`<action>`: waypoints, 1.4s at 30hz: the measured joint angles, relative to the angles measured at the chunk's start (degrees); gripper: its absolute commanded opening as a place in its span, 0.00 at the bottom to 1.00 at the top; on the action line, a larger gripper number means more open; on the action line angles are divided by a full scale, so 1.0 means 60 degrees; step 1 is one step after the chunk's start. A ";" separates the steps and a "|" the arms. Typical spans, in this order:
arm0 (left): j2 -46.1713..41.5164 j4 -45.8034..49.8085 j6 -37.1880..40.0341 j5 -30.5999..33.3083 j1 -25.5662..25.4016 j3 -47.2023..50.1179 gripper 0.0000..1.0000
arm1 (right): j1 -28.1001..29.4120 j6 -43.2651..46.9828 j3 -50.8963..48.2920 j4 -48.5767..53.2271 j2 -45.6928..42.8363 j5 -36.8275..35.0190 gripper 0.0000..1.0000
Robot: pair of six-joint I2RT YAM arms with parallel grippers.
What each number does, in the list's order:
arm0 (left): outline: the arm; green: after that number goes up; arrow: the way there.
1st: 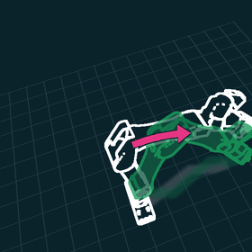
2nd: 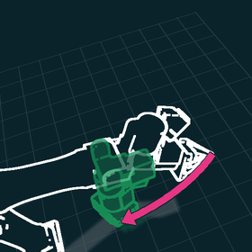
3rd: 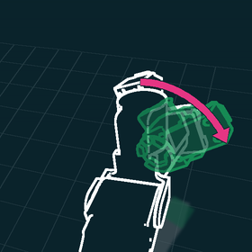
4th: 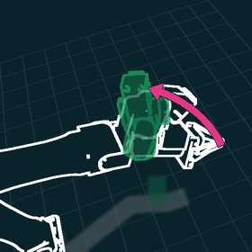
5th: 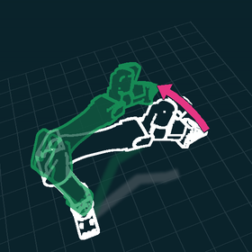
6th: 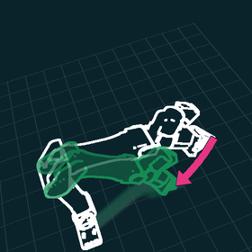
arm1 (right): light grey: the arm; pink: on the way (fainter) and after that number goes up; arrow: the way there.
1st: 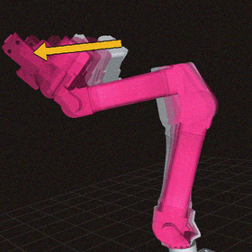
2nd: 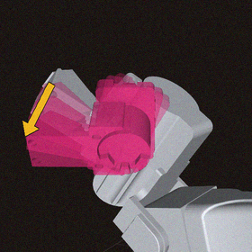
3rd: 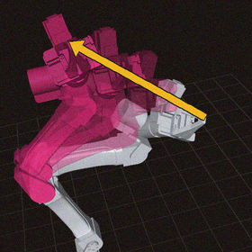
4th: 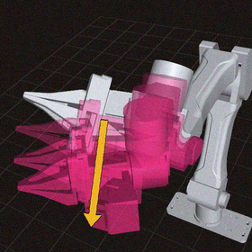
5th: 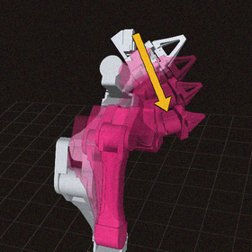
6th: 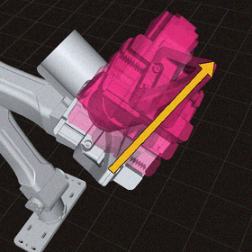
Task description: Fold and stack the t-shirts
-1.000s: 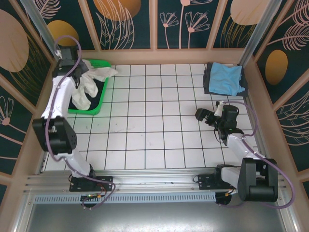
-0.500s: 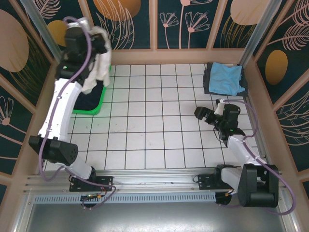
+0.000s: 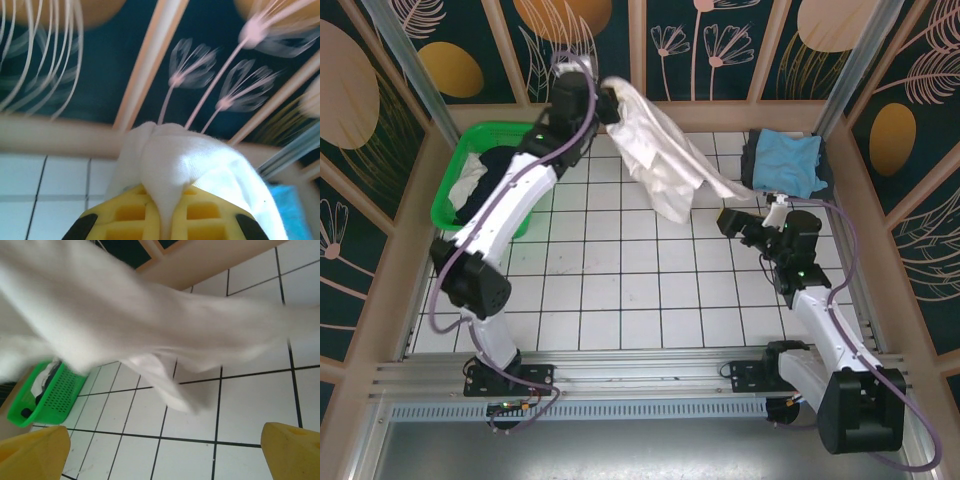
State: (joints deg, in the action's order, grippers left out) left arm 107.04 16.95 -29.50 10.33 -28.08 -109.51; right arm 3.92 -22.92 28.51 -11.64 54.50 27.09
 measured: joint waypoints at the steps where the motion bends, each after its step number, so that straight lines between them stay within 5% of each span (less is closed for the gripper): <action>1: 0.0302 0.0015 -0.0120 0.0087 0.0000 0.0386 0.28 | 0.0040 0.0015 0.0000 0.0124 0.0120 -0.0124 0.97; 4: 0.1016 0.0153 -0.0346 0.0226 0.0011 0.1297 0.66 | 0.0168 0.0047 0.0000 0.0521 0.0499 -0.0583 0.97; 14: 0.0554 -0.0182 -0.0430 0.0397 0.0160 0.3676 0.70 | 0.0616 0.0342 0.0237 0.1107 0.2124 -0.1810 0.86; 18: -0.0248 -0.1038 -0.0674 -0.0306 0.0124 0.5581 0.62 | 0.1355 0.0477 0.1129 0.1122 0.3249 -0.2055 0.83; 24: 0.0193 -0.2033 -0.1031 -0.1268 0.0004 0.6368 0.52 | 0.3381 0.1016 0.2812 0.0412 0.5147 -0.2368 0.77; 32: 0.1180 -0.2433 -0.1100 -0.1617 0.0000 0.6153 0.60 | 0.4353 0.1723 0.5144 0.1056 0.8280 -0.3606 0.73; 36: 0.1464 -0.2437 -0.1067 -0.1621 0.0000 0.5956 0.51 | 0.4743 0.2044 0.5544 0.1694 0.8990 -0.4896 0.44; 42: 0.1851 -0.2422 -0.0929 -0.1643 0.0000 0.5625 0.08 | 0.4918 0.2251 0.5916 0.2466 0.9052 -0.6437 0.09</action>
State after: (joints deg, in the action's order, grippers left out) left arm 118.15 2.42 -35.07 0.47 -28.08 -75.77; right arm 33.43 -9.41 64.01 3.16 108.81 -11.53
